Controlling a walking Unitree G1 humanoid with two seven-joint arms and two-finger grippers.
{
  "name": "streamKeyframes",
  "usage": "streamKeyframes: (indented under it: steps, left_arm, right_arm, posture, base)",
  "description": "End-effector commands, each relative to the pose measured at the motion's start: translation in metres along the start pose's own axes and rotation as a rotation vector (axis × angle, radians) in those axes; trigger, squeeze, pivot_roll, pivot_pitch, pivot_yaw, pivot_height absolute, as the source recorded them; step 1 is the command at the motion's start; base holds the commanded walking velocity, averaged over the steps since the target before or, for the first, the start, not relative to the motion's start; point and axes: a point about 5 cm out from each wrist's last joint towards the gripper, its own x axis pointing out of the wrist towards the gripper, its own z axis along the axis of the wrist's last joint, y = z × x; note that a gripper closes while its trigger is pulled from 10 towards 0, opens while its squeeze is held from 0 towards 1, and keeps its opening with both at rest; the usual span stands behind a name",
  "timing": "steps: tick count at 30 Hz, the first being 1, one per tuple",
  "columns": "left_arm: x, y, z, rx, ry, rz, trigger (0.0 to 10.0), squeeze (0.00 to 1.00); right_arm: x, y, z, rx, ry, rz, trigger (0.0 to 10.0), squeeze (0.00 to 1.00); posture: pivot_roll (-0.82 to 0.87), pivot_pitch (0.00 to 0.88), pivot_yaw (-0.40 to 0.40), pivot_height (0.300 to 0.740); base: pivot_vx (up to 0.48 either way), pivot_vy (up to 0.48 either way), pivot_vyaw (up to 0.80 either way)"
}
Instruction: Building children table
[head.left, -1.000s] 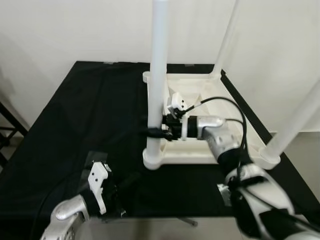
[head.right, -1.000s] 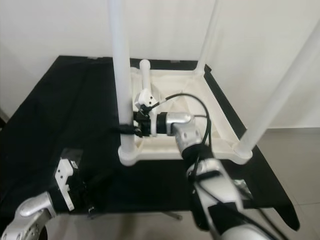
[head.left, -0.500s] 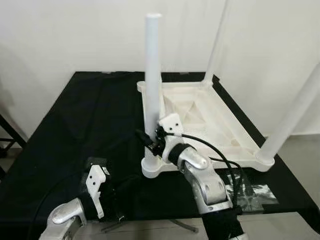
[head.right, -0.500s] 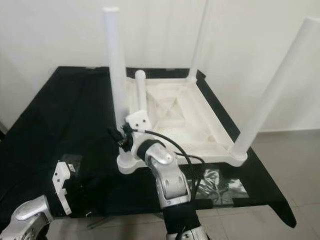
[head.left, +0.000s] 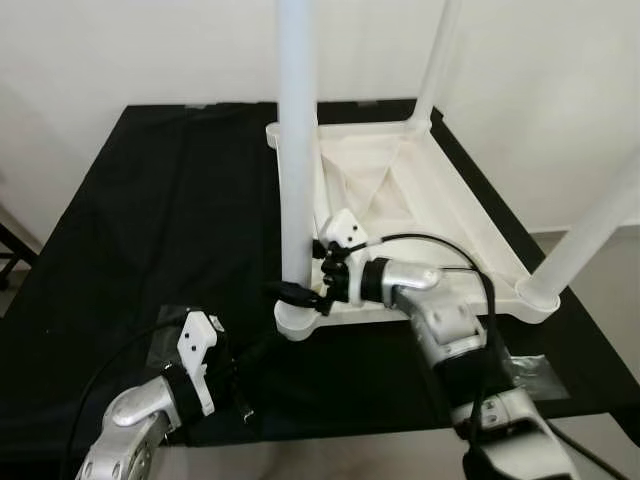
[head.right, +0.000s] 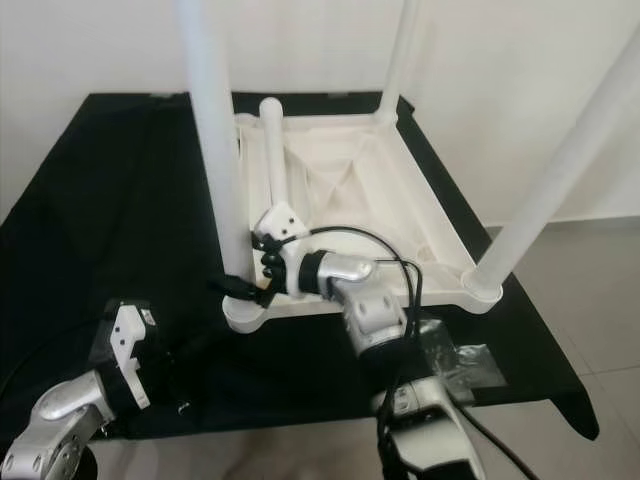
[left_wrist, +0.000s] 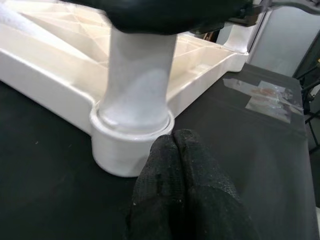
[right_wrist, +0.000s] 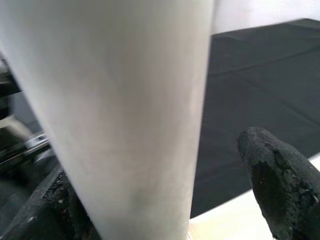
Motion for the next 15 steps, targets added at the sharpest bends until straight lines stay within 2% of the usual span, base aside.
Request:
streamKeyframes:
  steps: [1,6,7,8,9,10,15]
  left_arm:
    - [0.0,-0.001,-0.005,-0.019,0.014,0.007,10.0,0.0]
    - [0.001,0.001,-0.006,-0.019,0.015,0.01,10.0,0.0]
    - [0.001,0.001,-0.006,-0.02,0.015,0.01,10.0,0.0]
    - [0.001,0.001,-0.006,-0.021,0.016,0.01,10.0,0.0]
    - [0.001,0.001,-0.006,-0.021,0.016,0.01,10.0,0.0]
    - [0.001,0.002,-0.006,-0.022,0.016,0.009,10.0,0.0]
    - [0.0,0.001,-0.006,-0.024,0.018,0.007,10.0,0.0]
  right_arm:
    - [-0.005,-0.006,-0.001,0.009,0.016,0.093,10.0,0.0]
    - [-0.007,-0.015,0.002,0.036,0.03,0.164,10.0,0.0]
    - [-0.006,-0.017,0.002,0.043,0.032,0.167,4.3,0.0]
    - [-0.005,-0.018,0.003,0.054,0.03,0.182,0.9,0.0]
    - [-0.005,-0.018,0.003,0.054,0.03,0.182,0.9,0.0]
    - [-0.005,-0.018,0.003,0.064,0.03,0.201,0.0,0.0]
    - [-0.006,-0.02,0.001,0.065,0.01,0.214,0.0,0.0]
  posture:
    - [0.04,0.015,-0.044,0.74]
    - [0.04,0.002,-0.043,0.74]
    - [0.04,0.0,-0.043,0.74]
    - [0.04,0.0,-0.044,0.74]
    - [0.04,0.0,-0.044,0.74]
    - [0.05,0.0,-0.043,0.74]
    - [0.05,0.0,-0.041,0.74]
  base:
    - [0.0,0.0,0.0]
    - [0.0,0.0,0.0]
    - [0.0,0.0,0.0]
    - [0.0,0.0,0.0]
    - [0.0,0.0,0.0]
    - [0.0,0.0,0.0]
    - [0.0,0.0,0.0]
